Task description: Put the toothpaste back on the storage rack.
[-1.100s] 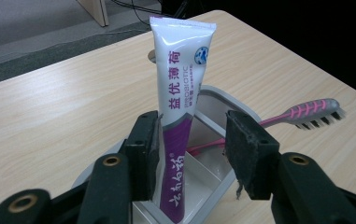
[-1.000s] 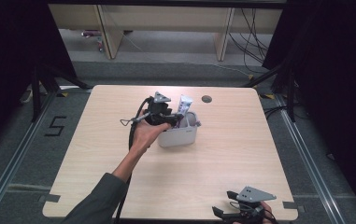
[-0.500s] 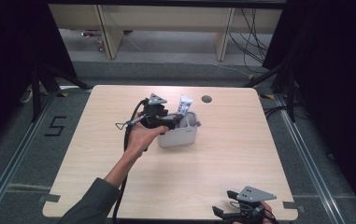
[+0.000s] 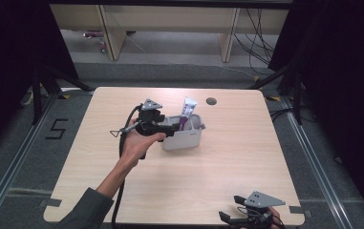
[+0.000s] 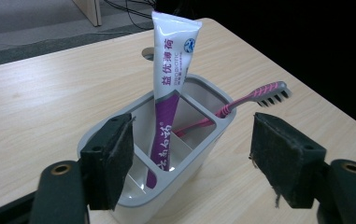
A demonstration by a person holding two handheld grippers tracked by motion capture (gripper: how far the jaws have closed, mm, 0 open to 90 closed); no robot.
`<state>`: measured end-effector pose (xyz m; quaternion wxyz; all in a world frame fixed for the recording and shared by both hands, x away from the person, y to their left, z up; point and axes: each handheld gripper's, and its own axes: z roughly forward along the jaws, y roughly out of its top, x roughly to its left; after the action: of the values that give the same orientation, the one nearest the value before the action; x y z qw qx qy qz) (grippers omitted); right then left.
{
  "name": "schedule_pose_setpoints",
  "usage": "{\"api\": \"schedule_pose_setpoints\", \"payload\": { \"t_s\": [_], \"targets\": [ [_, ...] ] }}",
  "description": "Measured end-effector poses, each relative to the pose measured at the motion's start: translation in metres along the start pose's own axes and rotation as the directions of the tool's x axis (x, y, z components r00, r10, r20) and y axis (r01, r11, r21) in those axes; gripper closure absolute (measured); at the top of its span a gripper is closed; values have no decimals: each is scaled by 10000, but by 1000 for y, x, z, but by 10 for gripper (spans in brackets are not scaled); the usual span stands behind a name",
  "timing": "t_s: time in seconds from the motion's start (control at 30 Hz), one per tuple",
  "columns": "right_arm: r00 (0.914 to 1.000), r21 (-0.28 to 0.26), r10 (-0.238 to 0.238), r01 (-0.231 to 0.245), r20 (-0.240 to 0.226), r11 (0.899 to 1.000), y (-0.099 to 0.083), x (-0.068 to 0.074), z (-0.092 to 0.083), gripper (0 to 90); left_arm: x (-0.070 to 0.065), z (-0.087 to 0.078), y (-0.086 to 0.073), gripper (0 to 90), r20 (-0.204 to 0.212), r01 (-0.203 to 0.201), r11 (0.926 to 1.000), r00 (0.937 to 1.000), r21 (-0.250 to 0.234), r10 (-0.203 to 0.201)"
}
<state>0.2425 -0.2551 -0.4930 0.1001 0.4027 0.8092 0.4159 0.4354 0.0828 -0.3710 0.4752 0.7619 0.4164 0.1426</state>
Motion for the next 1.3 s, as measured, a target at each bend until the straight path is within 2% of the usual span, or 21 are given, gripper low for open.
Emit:
{"api": "schedule_pose_setpoints", "payload": {
  "t_s": [0.1, 0.17, 0.2, 0.3, 0.33, 0.4, 0.43, 0.47, 0.5, 0.53, 0.57, 0.73, 0.83, 0.87, 0.93, 1.07, 1.17, 1.2, 1.3],
  "targets": [
    [9998, -202, 152, -155, -135, 9997, -2, 0, 1, 193, 0, -4, -3, 261, 135, 201, 9997, 9997, -160, -198],
    [9999, -215, 115, -116, -55, 9997, -2, 0, 0, 193, -1, -5, -4, 238, 107, 211, 9997, 9997, -134, -210],
    [9999, -203, 113, -114, -75, 9997, -2, 1, 0, 193, 0, -7, -7, 227, 232, 324, 9994, 9992, -147, -321],
    [9999, -170, 51, -52, -107, 9998, -2, 1, 0, 193, 0, -10, -12, 205, 288, 295, 9994, 9992, -153, -290],
    [9999, -163, 44, -46, -107, 9999, -2, 1, 0, 193, 0, -12, -13, 201, 276, 169, 9999, 9995, -23, -169],
    [9999, -172, 59, -62, -130, 9998, -2, 0, 0, 193, -1, -12, -15, 194, 249, 261, 9996, 9994, -121, -258],
    [9994, -79, 301, -302, -153, 9995, -2, 2, -1, 193, -2, -15, -17, 185, 341, 242, 9996, 9991, -143, -237],
    [9999, -192, 107, -108, -97, 9998, -3, 0, -1, 193, -2, -15, -17, 178, 341, 242, 9996, 9991, -143, -237],
    [9989, -135, 450, -451, -116, 9989, -3, 2, -1, 193, -3, -18, -20, 174, 393, 218, 9996, 9990, -206, -210],
    [9989, -135, 450, -451, -116, 9989, -3, 2, -1, 193, -3, -18, -20, 171, 393, 218, 9996, 9990, -206, -210],
    [9999, -215, 126, -127, -56, 9997, -3, -1, -1, 192, -4, -19, -21, 171, 423, 212, 9995, 9989, -251, -201],
    [10000, -180, 40, -39, 55, 9998, -4, -1, -3, 192, -11, -30, -29, 163, 595, 51, 9992, 9982, -384, -28],
    [9996, -156, 288, -289, -75, 9995, -4, 1, -1, 192, -14, -34, -32, 164, 614, -12, 9993, 9981, -361, 34],
    [9999, -124, 143, -144, -47, 9998, -4, 0, -1, 192, -16, -38, -34, 164, 667, -110, 9994, 9977, -313, 131],
    [9997, -107, 221, -223, -110, 9997, -4, 0, -1, 192, -17, -42, -37, 164, 685, -162, 9991, 9975, -380, 188],
    [10000, -153, 88, -87, 10, 9998, -3, 0, 0, 192, -21, -50, -41, 164, 669, -240, 9991, 9974, -355, 263],
    [9988, 16, 452, -451, -178, 9990, -2, 3, 0, 192, -23, -56, -45, 164, 564, -441, 9985, 9974, -333, 459],
    [10000, -145, 45, -45, -51, 9999, -2, 0, 0, 192, -24, -57, -46, 164, 576, -438, 9984, 9973, -365, 458],
    [9999, -128, 120, -122, -83, 9998, -2, 0, 1, 192, -26, -63, -52, 164, 599, -484, 9981, 9969, -384, 507]
  ]
}}
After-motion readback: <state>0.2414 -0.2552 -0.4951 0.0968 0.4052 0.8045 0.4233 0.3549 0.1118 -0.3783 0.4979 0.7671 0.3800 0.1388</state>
